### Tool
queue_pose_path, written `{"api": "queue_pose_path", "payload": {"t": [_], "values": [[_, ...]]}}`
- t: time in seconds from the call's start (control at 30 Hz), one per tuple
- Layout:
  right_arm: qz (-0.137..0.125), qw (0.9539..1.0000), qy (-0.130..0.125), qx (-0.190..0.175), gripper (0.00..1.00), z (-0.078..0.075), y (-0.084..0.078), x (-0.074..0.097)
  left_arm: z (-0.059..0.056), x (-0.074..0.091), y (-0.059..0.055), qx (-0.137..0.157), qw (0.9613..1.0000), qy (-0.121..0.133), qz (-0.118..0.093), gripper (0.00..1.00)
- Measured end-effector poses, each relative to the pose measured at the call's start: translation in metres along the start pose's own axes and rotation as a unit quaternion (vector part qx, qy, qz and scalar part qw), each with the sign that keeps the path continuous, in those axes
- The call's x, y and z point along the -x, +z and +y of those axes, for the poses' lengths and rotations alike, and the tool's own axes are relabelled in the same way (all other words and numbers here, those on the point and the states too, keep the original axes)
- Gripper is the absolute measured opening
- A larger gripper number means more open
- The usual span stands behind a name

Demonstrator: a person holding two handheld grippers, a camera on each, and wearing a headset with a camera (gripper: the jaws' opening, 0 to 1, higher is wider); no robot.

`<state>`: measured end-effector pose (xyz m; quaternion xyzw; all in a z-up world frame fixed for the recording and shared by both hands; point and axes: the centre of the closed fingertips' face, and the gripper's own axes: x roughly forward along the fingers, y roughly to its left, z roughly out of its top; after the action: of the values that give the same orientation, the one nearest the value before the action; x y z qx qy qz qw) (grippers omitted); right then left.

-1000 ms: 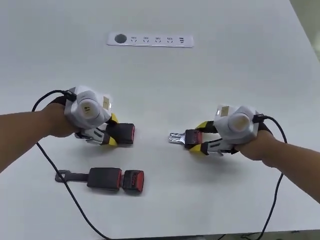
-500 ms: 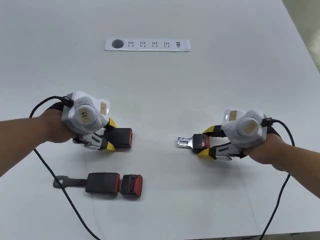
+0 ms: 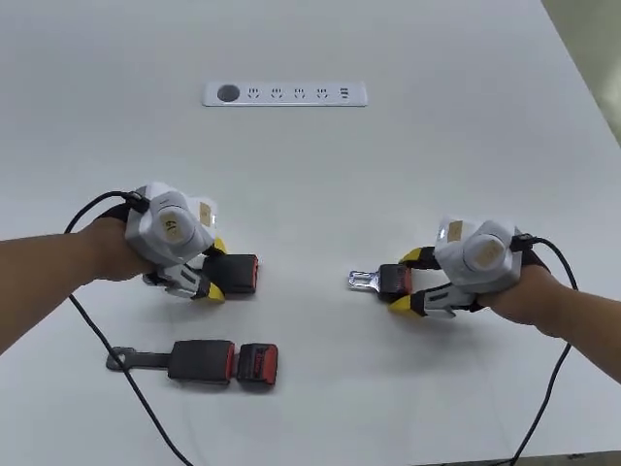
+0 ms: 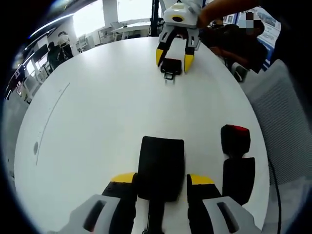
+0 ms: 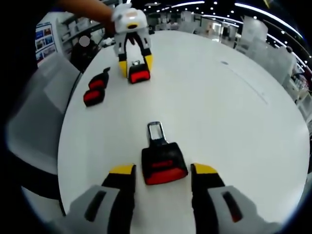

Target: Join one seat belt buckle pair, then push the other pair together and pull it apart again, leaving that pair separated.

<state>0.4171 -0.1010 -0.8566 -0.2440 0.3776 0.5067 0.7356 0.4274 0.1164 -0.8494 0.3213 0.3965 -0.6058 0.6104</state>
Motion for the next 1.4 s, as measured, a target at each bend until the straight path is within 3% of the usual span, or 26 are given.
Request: {"api": "queue_pose_path", "payload": {"t": [0.1, 0.13, 0.2, 0.27, 0.33, 0.37, 0.43, 0.47, 0.57, 0.63, 0.73, 0.83, 1.0, 1.1, 1.23, 1.33, 1.4], "values": [[-0.017, 0.9996, -0.014, -0.018, 0.50, -0.003, 0.005, 0.005, -0.002, 0.006, 0.006, 0.066, 0.9974, -0.005, -0.027, 0.64], [-0.021, 0.9992, -0.023, -0.025, 0.52, -0.004, 0.005, 0.007, 0.002, 0.011, 0.006, 0.080, 0.9961, 0.011, -0.034, 0.69], [-0.030, 0.9980, -0.041, -0.038, 0.58, -0.007, 0.009, 0.010, 0.009, 0.019, 0.005, 0.077, 0.9955, 0.037, -0.041, 0.74], [-0.036, 0.9957, -0.062, -0.058, 0.68, -0.011, 0.010, 0.013, 0.009, 0.027, 0.005, 0.108, 0.9913, 0.052, -0.053, 0.80], [-0.040, 0.9927, -0.094, -0.065, 0.76, -0.018, 0.011, 0.019, 0.011, 0.036, 0.002, 0.145, 0.9840, 0.079, -0.067, 0.89], [-0.050, 0.9903, -0.106, -0.073, 0.77, -0.020, 0.014, 0.023, 0.011, 0.041, 0.001, 0.182, 0.9765, 0.088, -0.076, 0.91], [-0.063, 0.9858, -0.119, -0.101, 0.80, -0.020, 0.017, 0.027, 0.013, 0.049, -0.001, 0.220, 0.9651, 0.106, -0.095, 0.96], [-0.071, 0.9821, -0.134, -0.112, 0.82, -0.021, 0.020, 0.031, 0.015, 0.057, -0.003, 0.233, 0.9582, 0.127, -0.106, 0.96], [-0.102, 0.9726, -0.158, -0.137, 0.85, -0.020, 0.034, 0.040, 0.014, 0.075, -0.006, 0.250, 0.9462, 0.163, -0.127, 0.98], [-0.124, 0.9681, -0.168, -0.139, 0.88, -0.016, 0.043, 0.046, 0.008, 0.087, -0.006, 0.248, 0.9432, 0.177, -0.133, 0.98], [-0.132, 0.9671, -0.170, -0.135, 0.90, -0.005, 0.051, 0.051, -0.004, 0.102, 0.002, 0.220, 0.9446, 0.187, -0.156, 0.99], [-0.156, 0.9636, -0.173, -0.131, 0.92, 0.006, 0.064, 0.059, -0.015, 0.118, 0.004, 0.210, 0.9395, 0.202, -0.179, 1.00], [-0.166, 0.9620, -0.181, -0.119, 0.96, 0.024, 0.071, 0.067, -0.034, 0.138, -0.003, 0.204, 0.9326, 0.221, -0.200, 1.00], [-0.171, 0.9624, -0.181, -0.108, 0.96, 0.035, 0.072, 0.071, -0.039, 0.149, -0.019, 0.210, 0.9263, 0.233, -0.208, 1.00], [-0.181, 0.9603, -0.182, -0.109, 0.98, 0.047, 0.075, 0.080, -0.049, 0.166, -0.032, 0.221, 0.9172, 0.250, -0.218, 1.00], [-0.187, 0.9578, -0.188, -0.113, 0.98, 0.052, 0.073, 0.086, -0.060, 0.175, -0.041, 0.217, 0.9168, 0.255, -0.218, 1.00], [-0.192, 0.9548, -0.194, -0.118, 0.99, 0.055, 0.072, 0.090, -0.066, 0.183, -0.045, 0.220, 0.9130, 0.258, -0.227, 1.00]]}}
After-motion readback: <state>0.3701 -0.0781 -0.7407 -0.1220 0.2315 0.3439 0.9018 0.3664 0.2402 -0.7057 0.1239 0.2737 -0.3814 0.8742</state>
